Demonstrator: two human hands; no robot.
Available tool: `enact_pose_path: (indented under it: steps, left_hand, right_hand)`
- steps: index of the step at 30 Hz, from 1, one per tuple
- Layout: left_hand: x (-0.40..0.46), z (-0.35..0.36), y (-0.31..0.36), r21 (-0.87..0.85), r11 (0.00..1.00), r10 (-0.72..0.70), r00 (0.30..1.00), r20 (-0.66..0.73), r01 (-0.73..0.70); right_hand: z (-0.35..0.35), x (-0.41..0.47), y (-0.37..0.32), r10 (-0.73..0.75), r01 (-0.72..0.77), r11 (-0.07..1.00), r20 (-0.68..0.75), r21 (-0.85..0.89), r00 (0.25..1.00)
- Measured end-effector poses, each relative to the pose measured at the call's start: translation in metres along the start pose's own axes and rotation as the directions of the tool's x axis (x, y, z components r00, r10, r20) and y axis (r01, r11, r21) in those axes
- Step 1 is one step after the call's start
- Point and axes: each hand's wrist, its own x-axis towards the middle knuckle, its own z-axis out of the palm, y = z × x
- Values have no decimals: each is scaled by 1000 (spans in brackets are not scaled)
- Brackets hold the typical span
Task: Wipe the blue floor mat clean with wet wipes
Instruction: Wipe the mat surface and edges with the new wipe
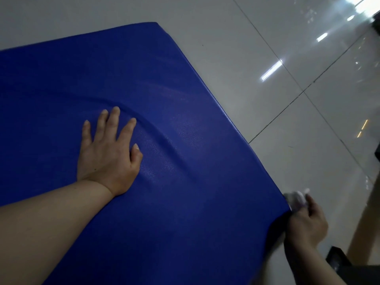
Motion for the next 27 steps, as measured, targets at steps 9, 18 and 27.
enact_pose_path:
  steps: [9,18,27]
  left_hand:
    - [0,4,0,29,1000,7,1000,-22,-7]
    - [-1,7,-3,70,997,37,998,-46,-34]
    - [4,-1,-6,-28,999,44,998,-35,-45]
  right_hand:
    - [59,-27,-74,-163,174,984,227,-29,960]
    - [158,-72,-217,-228,308,943,437,-122,870]
    - [219,-99,-266,-425,514,850,424,-118,800]
